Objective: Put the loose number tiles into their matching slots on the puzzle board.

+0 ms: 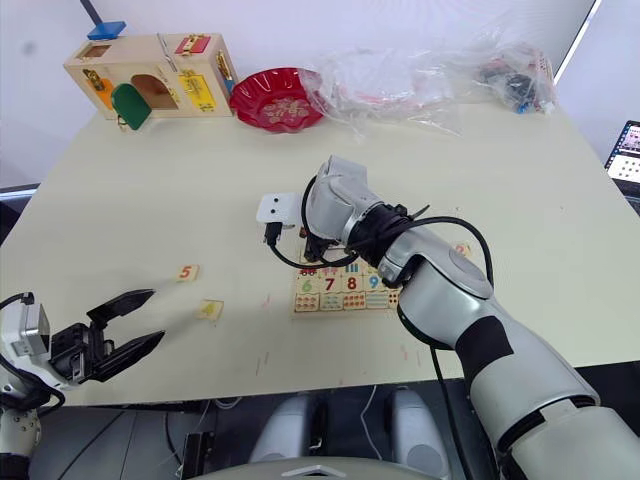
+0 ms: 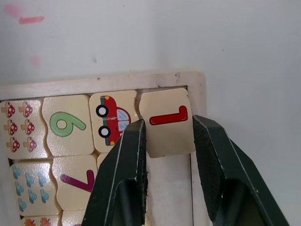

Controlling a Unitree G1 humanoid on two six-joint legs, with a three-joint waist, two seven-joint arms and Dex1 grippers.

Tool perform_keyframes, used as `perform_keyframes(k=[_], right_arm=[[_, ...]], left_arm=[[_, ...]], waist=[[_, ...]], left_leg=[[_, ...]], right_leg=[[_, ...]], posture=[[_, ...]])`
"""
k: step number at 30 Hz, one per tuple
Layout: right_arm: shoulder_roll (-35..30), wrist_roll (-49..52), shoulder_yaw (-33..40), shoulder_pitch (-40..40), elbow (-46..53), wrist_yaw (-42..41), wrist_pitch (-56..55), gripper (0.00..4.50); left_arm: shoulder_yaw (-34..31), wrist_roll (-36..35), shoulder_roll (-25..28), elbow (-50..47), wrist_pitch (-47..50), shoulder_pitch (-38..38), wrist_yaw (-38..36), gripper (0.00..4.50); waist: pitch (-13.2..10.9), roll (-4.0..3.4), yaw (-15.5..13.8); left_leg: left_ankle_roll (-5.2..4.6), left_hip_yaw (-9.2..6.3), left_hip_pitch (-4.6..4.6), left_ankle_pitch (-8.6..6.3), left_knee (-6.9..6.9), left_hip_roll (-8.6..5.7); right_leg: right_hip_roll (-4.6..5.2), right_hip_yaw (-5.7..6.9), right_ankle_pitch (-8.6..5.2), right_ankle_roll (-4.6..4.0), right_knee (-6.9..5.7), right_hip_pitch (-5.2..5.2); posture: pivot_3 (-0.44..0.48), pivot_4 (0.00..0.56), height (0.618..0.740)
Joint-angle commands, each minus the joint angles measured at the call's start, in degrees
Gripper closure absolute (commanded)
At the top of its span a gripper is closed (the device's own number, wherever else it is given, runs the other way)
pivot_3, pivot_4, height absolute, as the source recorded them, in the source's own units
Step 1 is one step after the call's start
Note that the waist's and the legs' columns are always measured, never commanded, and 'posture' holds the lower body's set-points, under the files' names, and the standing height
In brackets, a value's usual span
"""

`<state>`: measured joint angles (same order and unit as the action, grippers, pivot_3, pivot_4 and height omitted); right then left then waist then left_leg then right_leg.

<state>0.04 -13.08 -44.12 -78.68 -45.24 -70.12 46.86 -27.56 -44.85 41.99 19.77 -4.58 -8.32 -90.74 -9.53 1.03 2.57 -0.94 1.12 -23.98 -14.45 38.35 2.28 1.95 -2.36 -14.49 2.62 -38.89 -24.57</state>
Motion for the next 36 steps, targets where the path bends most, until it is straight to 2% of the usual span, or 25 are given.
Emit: perform_keyframes(k=[1,36], right_arm=[[0.5,-1.0,1.1,-1.5,-0.3,0.5,-0.6,3.64],[0.3,-2.5,1.2,-1.1,0.0,-2.0,-2.3,3.64]], left_arm=[[-1.9,-0.1,0.0,-1.4,0.2,-0.3,-0.8,0.0],[-1.7,1.0,-0.8,-5.1,2.1,-1.1,0.9,0.0]], waist=[[0.0,0.0,0.0],[0.0,-0.01,0.0]], left_leg=[[0.0,0.0,0.0,0.0,0.0,0.0],[0.05,-0.01,0.02,0.03,-0.02,0.01]], right_leg=[[0.0,0.0,0.0,0.0,0.0,0.0],[0.01,0.0,0.01,-0.02,0.0,0.0]], posture=[[0.0,0.15,0.74],[0.0,0.15,0.74]])
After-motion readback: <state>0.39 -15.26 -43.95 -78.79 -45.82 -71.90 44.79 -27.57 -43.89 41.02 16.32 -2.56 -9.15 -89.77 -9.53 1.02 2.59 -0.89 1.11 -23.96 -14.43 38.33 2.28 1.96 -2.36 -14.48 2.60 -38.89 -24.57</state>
